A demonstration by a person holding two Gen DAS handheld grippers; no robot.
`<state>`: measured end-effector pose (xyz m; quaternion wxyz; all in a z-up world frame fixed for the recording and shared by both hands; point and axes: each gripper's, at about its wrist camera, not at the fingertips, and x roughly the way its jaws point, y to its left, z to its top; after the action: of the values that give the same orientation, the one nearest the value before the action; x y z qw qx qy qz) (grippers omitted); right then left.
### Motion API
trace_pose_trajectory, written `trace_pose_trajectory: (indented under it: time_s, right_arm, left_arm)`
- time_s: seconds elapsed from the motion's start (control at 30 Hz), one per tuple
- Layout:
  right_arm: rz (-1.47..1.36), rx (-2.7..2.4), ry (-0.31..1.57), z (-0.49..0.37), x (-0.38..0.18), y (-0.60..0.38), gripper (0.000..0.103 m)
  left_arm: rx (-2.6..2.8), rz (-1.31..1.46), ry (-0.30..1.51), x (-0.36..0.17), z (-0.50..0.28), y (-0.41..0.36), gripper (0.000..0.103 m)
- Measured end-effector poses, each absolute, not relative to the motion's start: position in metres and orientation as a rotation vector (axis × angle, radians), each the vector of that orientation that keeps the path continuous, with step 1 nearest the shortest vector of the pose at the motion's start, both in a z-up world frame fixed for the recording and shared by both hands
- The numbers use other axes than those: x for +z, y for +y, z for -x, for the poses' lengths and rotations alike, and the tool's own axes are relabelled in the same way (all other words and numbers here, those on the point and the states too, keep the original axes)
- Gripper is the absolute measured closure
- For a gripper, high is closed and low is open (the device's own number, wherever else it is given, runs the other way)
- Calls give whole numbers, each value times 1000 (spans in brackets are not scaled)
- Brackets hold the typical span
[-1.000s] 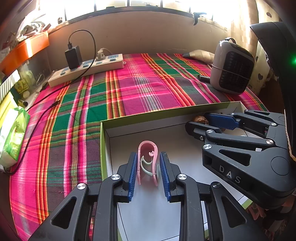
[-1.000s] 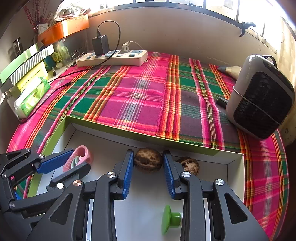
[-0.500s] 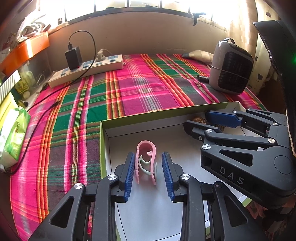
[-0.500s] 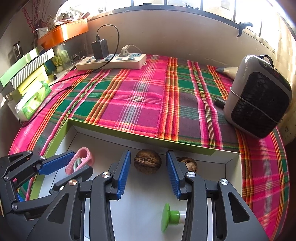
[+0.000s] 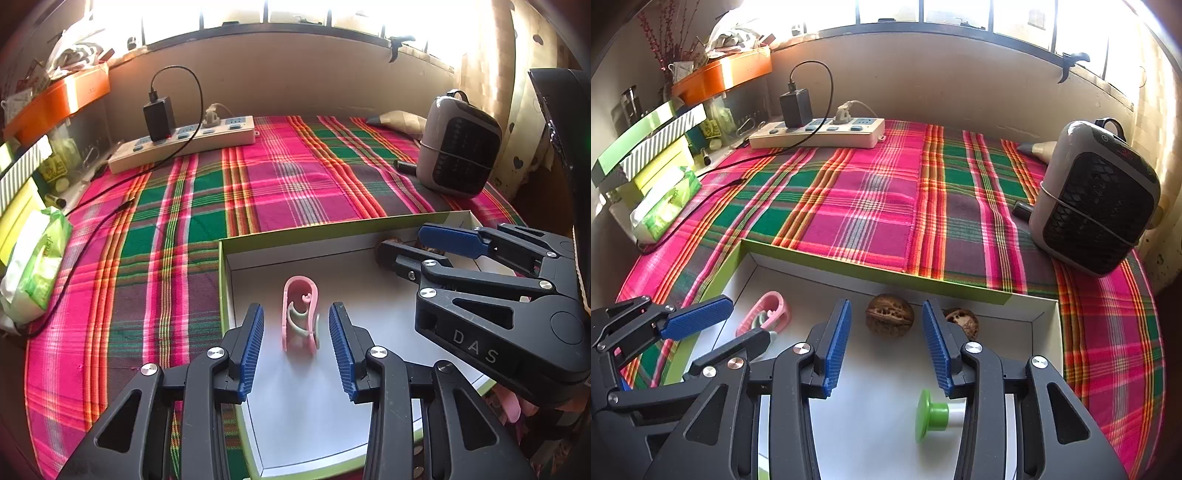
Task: Organize objects
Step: 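Lower the walnut beside the other walnut while the left gripper lowers the pink clip, then open both grippers and withdraw them from the tray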
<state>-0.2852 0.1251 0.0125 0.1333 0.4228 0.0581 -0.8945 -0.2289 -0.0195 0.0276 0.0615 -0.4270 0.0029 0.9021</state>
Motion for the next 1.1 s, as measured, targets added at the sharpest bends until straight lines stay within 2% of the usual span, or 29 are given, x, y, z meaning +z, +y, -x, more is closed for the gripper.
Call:
trace_pose_trajectory:
  time_s: [0.8,1.1]
  right_arm:
    - [-1147,-2633,139,234,29,133,60]
    - [-1115,-2657,128,209,31,146,60]
  left_arm:
    - [2781,1227,-6,46,182,-28,68]
    - [2827,1185,-84,56,160,-53,68]
